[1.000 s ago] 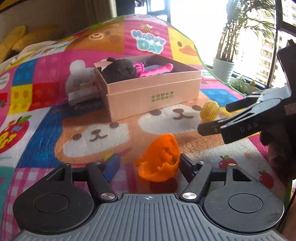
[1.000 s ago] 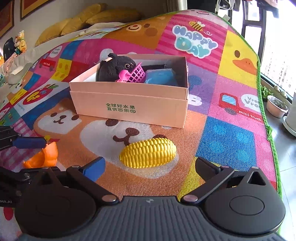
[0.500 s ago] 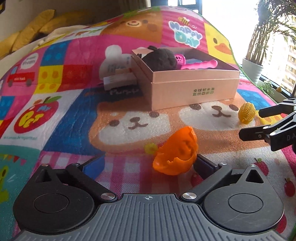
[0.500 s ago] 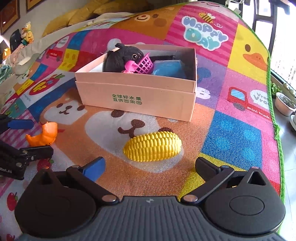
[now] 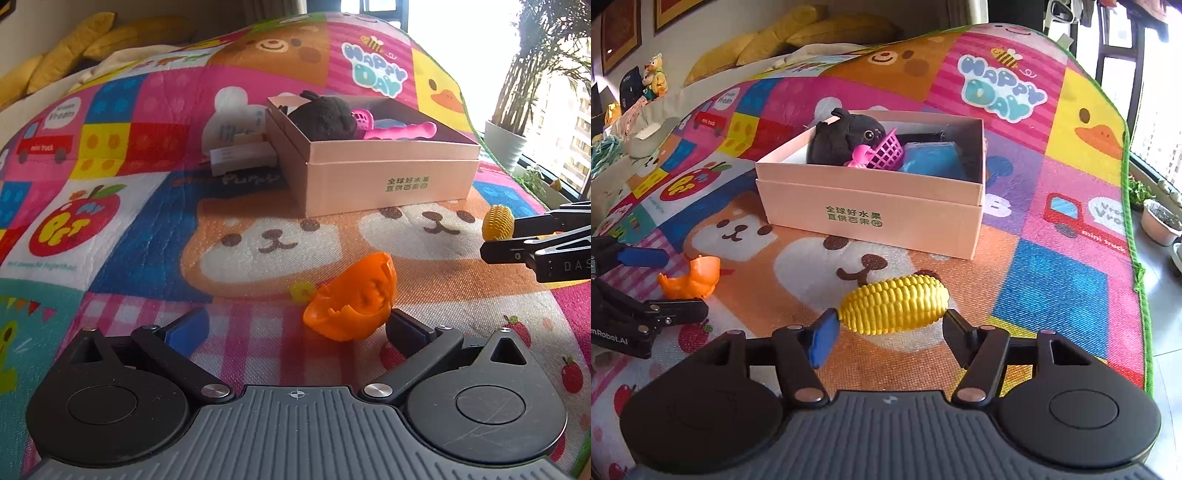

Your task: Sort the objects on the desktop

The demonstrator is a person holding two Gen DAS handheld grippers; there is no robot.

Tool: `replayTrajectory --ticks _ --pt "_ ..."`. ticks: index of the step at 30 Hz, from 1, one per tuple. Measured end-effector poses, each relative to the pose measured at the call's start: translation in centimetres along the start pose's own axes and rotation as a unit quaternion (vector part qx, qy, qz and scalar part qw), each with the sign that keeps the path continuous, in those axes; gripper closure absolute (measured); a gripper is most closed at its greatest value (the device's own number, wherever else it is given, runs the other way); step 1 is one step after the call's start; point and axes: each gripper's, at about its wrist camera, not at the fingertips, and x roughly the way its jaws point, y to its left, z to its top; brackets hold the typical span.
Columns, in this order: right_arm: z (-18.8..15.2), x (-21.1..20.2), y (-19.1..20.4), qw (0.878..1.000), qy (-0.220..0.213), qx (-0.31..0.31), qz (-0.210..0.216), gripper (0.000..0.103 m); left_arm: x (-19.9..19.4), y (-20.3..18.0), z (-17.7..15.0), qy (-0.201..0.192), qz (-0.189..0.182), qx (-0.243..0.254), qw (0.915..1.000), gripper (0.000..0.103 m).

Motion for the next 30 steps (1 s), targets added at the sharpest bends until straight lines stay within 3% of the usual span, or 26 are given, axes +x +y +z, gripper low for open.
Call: replayTrajectory --ticks 6,8,13,21,25,30 --pt "-0.7 -0.7 -0.9 1.0 -0.011 0.006 -0.029 0.041 -1.7 -1.6 -0.3 0.014 -0.105 0.007 0.9944 0.0" --pt "-0.7 -0.5 -1.1 0.999 -0.01 0.013 -0.03 0.041 -1.6 -2.9 -0.4 0.019 -0.115 0.032 0.9927 0.0" --pt "-0.8 -0.2 -1.2 0.999 -0.01 0.023 -0.032 0.04 -0.7 -3.8 -0.2 0.024 -0.056 0.068 0.9958 0.0" --pt "-0.9 0.1 -1.1 0.999 -0.006 0.022 -0.025 0.031 -0.8 0.2 0.6 0.019 0.047 0.042 0.9978 0.0" --pt "-0.9 -0.2 -0.8 1.0 -0.008 0.017 -0.024 0.03 -1.2 1.3 0.8 0.016 0.051 0.025 0.9983 0.0" --pt "-1.0 -0.5 0.8 1.0 -0.003 0.007 0.025 0.028 -2.1 1.5 0.6 0.003 0.042 0.023 0.9988 0.0"
